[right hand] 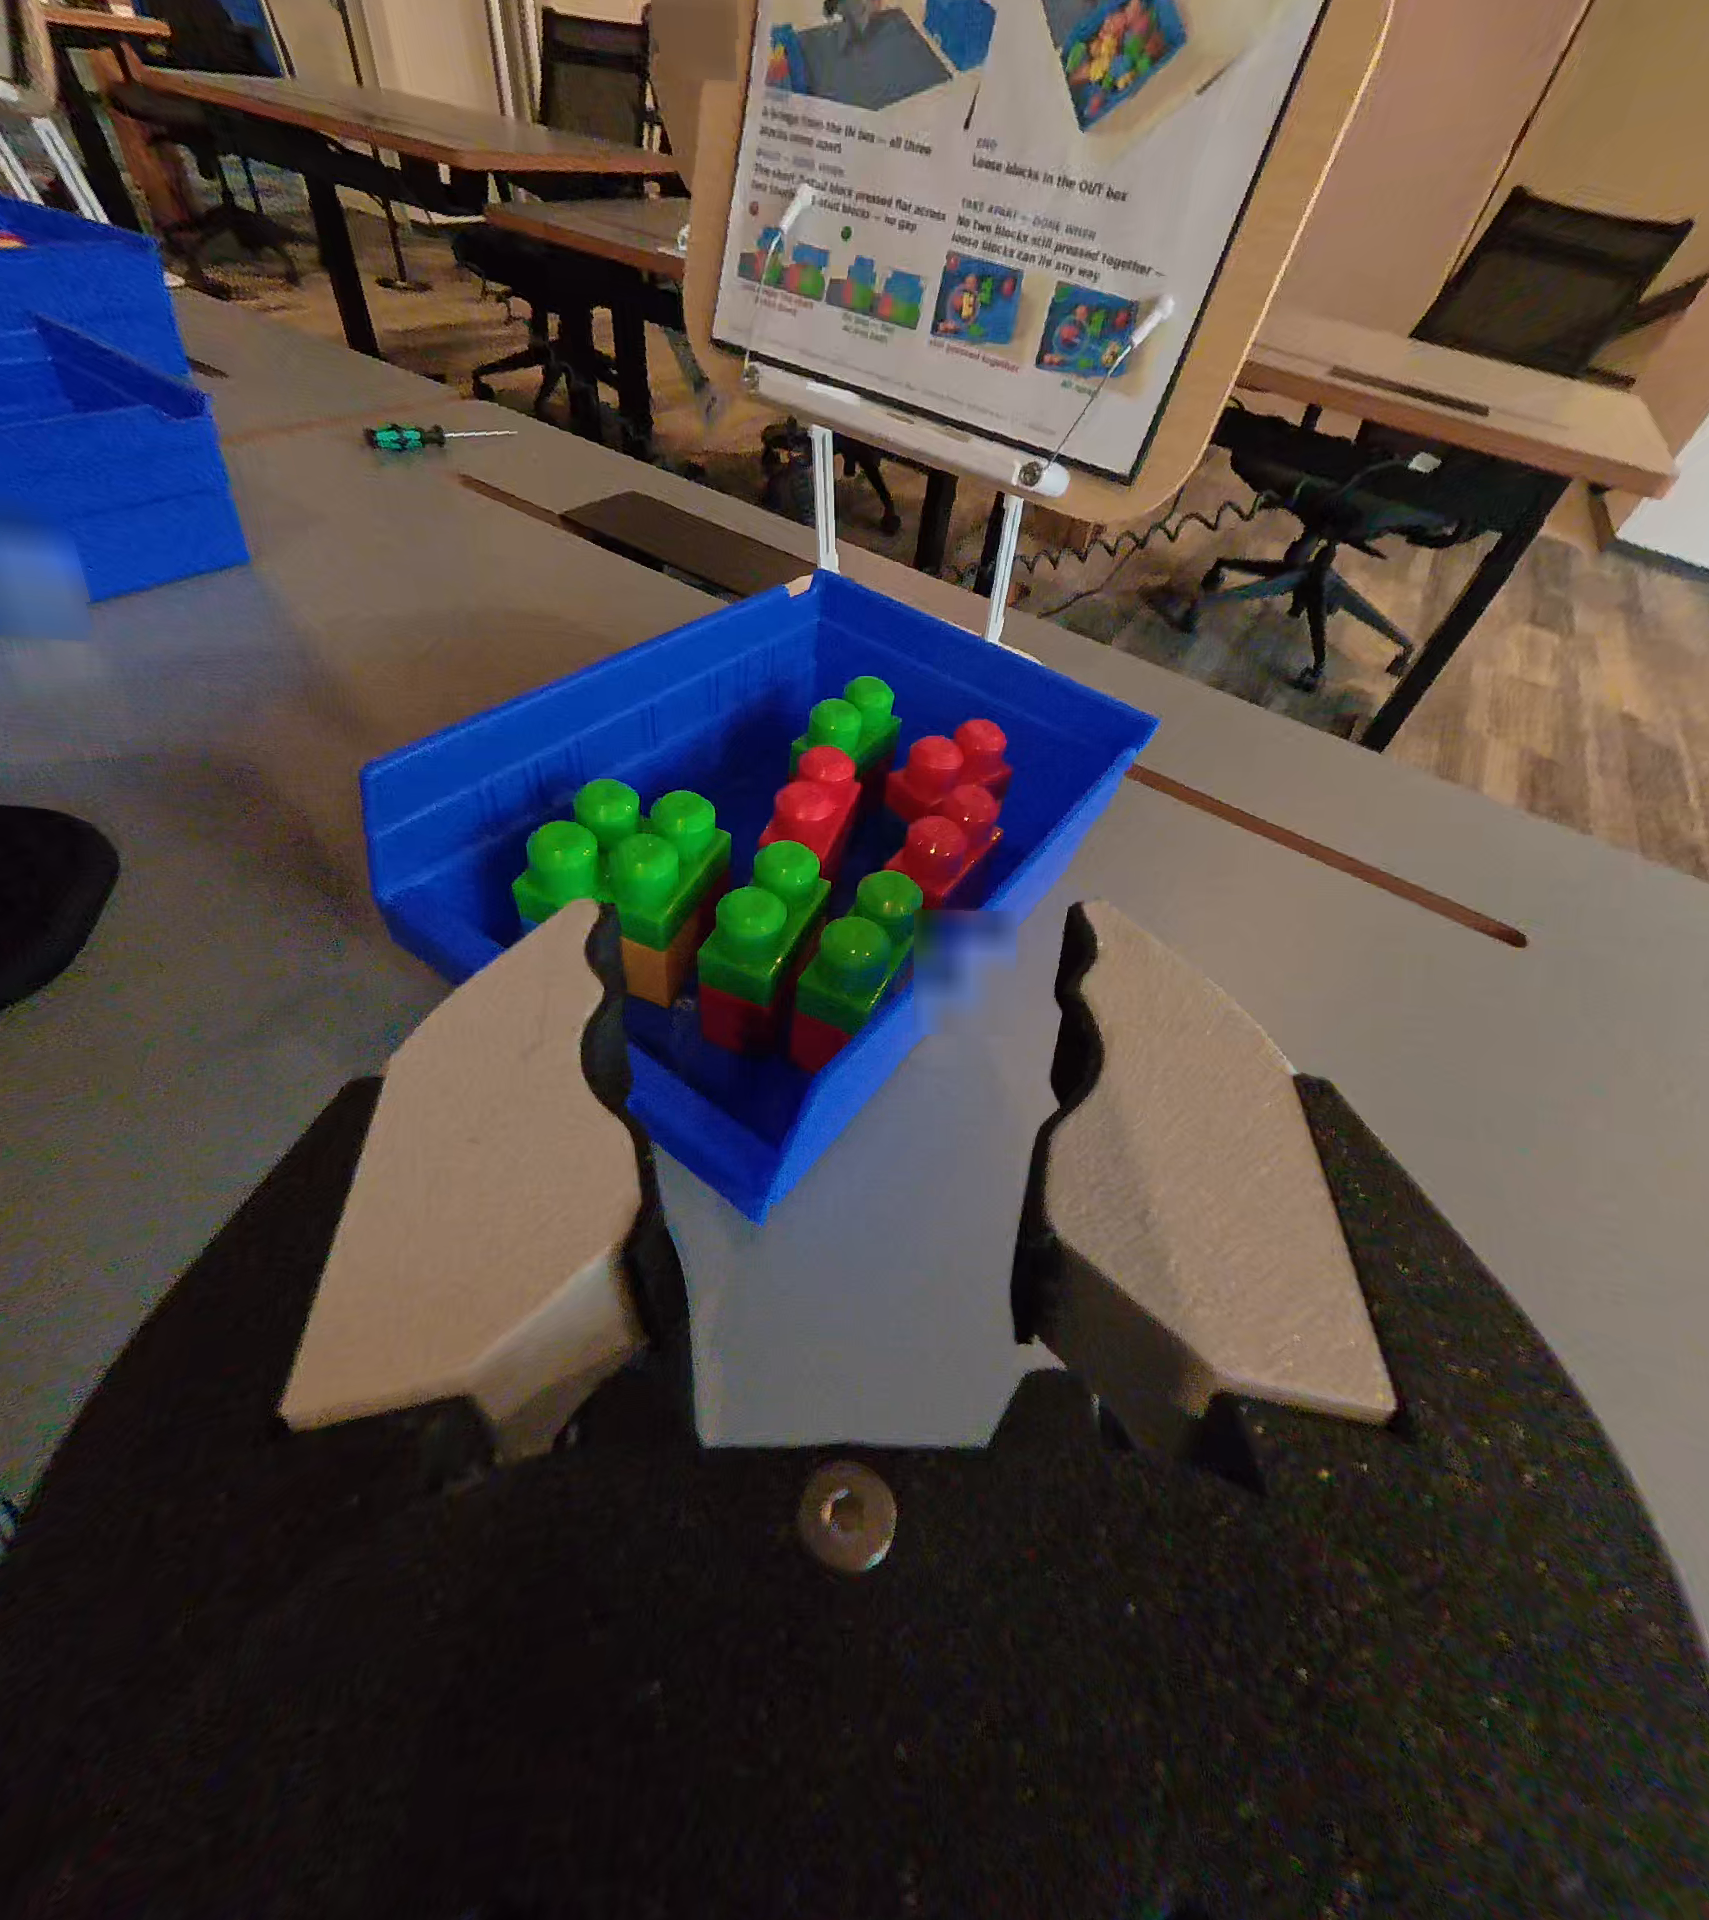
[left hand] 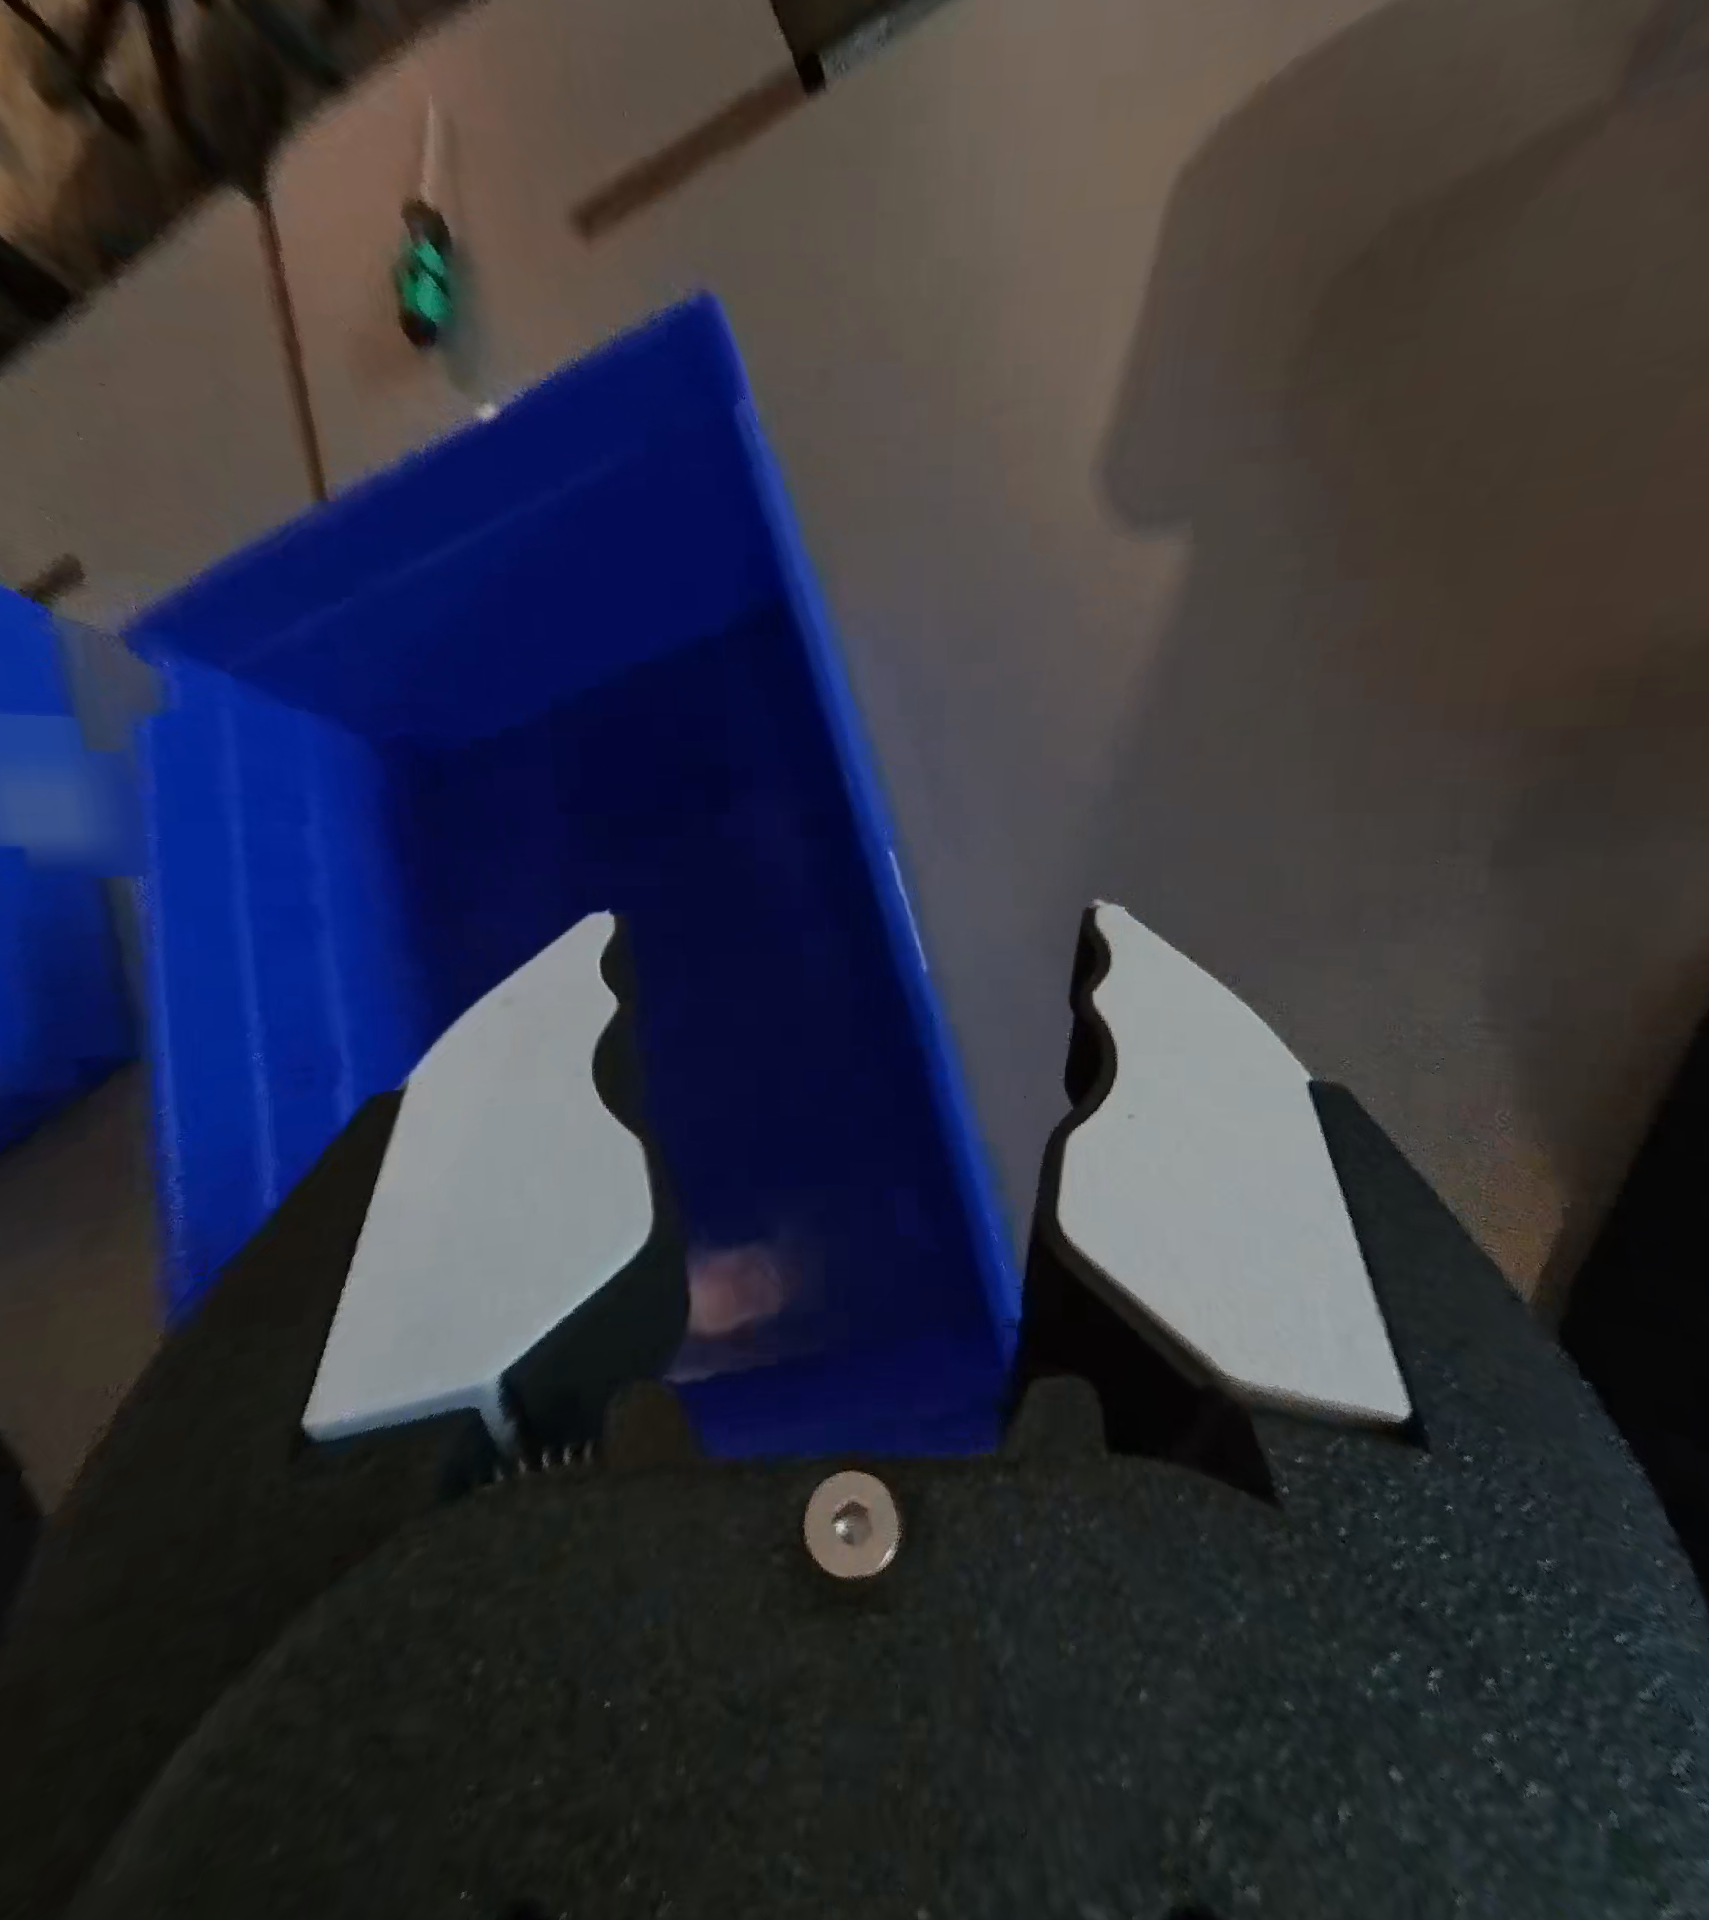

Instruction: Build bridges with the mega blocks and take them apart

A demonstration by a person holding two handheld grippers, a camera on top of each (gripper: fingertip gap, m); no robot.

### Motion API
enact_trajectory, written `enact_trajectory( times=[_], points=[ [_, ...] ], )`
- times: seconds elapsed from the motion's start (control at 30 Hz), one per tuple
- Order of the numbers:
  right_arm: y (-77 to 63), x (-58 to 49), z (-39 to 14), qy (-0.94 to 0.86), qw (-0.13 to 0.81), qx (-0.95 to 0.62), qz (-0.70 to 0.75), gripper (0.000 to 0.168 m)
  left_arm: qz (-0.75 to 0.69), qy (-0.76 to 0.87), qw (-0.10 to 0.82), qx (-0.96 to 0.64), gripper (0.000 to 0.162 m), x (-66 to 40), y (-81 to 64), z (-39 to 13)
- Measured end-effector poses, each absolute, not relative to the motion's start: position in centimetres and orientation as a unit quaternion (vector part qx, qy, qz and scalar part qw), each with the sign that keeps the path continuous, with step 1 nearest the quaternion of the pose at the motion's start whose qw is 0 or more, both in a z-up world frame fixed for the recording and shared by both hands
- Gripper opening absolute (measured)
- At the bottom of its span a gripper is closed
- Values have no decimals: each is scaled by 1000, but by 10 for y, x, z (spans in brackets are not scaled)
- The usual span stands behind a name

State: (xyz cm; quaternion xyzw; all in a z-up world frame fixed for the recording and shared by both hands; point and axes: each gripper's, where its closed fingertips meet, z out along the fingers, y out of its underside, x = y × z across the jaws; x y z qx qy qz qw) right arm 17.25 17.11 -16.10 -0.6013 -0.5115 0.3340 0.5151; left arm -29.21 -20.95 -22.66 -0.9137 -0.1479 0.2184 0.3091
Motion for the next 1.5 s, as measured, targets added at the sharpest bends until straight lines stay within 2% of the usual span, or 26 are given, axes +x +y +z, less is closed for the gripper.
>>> enact_trajectory(
  times=[0.1, 0.2, 0.4, 0.57, 0.7, 1.27, 1.5],
  points=[
    [168, 179, -159, -516, 529, -584, 336, 80, 157, -173, 287, -929, 82, -300, -201, -245],
    [163, 186, -160, -518, 531, -574, 347, 80, 139, -196, 259, -935, 78, -310, -199, -253],
    [167, 203, -165, -507, 545, -573, 343, 81, 135, -219, 186, -948, 50, -316, -199, -268],
    [166, 212, -171, -516, 541, -569, 342, 81, 139, -223, 154, -952, 6, -313, -191, -272],
    [169, 221, -175, -514, 548, -570, 333, 82, 153, -235, 127, -952, 5, -312, -188, -274],
    [171, 254, -164, -491, 579, -558, 334, 82, 89, -299, 132, -941, 6, -265, -101, -276],
    [187, 259, -179, -499, 552, -587, 320, 83, 84, -303, 120, -942, 5, -239, -56, -276]
  ],
)
